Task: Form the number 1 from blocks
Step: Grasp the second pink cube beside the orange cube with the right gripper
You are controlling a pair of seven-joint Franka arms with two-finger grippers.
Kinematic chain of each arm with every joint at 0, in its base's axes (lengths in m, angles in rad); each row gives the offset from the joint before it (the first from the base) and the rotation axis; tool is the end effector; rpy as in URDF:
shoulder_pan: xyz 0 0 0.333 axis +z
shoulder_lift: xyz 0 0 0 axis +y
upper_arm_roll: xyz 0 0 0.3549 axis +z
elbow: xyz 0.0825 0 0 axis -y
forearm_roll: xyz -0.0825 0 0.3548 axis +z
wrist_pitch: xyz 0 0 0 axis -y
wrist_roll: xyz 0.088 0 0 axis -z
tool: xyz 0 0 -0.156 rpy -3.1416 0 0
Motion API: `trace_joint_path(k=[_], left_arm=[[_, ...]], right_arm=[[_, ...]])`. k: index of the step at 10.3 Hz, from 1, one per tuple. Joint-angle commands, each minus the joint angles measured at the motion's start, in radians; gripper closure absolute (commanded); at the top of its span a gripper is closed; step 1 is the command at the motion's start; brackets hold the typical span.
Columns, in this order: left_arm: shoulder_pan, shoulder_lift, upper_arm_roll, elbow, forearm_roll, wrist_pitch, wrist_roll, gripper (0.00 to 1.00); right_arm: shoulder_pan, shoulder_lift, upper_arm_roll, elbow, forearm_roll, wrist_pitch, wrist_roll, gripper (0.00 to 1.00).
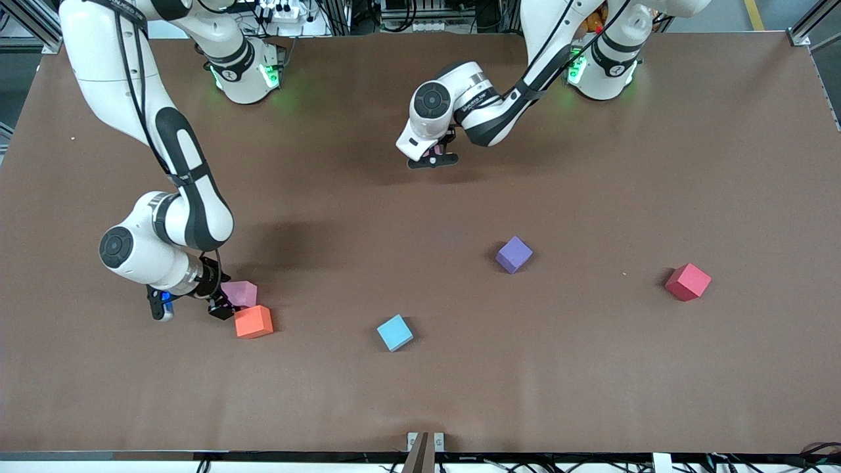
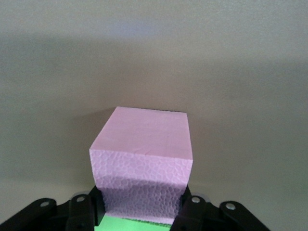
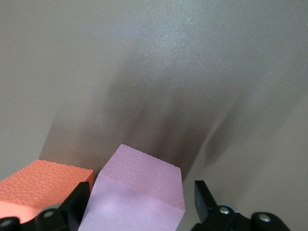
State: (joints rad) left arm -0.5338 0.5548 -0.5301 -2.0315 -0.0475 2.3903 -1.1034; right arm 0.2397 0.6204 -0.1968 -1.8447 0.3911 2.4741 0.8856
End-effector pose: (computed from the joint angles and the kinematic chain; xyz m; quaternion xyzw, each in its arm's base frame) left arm 0.2839 -0.5070 0.2051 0.9845 0.0623 -0.1630 0.0153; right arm 0.6505 0.0468 0.2005 -0.8479 0.5258 0.0149 0.0663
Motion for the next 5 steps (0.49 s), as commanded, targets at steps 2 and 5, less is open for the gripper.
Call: trace_joint_path(k=[2, 5], left_arm=[[-0.020, 0.010, 0.012, 0.017, -0.018, -0.010, -0.010, 0.00], [-0.012, -0.021, 0.012, 0.033, -0.018, -0.013, -0.019, 0.00]], right_arm=[[0.020, 0.018, -0.007, 0.016, 0.026, 0.008, 0.003, 0.30], [0.020, 0.007, -0.007, 0.018, 0.026, 0.005, 0.000, 0.39]])
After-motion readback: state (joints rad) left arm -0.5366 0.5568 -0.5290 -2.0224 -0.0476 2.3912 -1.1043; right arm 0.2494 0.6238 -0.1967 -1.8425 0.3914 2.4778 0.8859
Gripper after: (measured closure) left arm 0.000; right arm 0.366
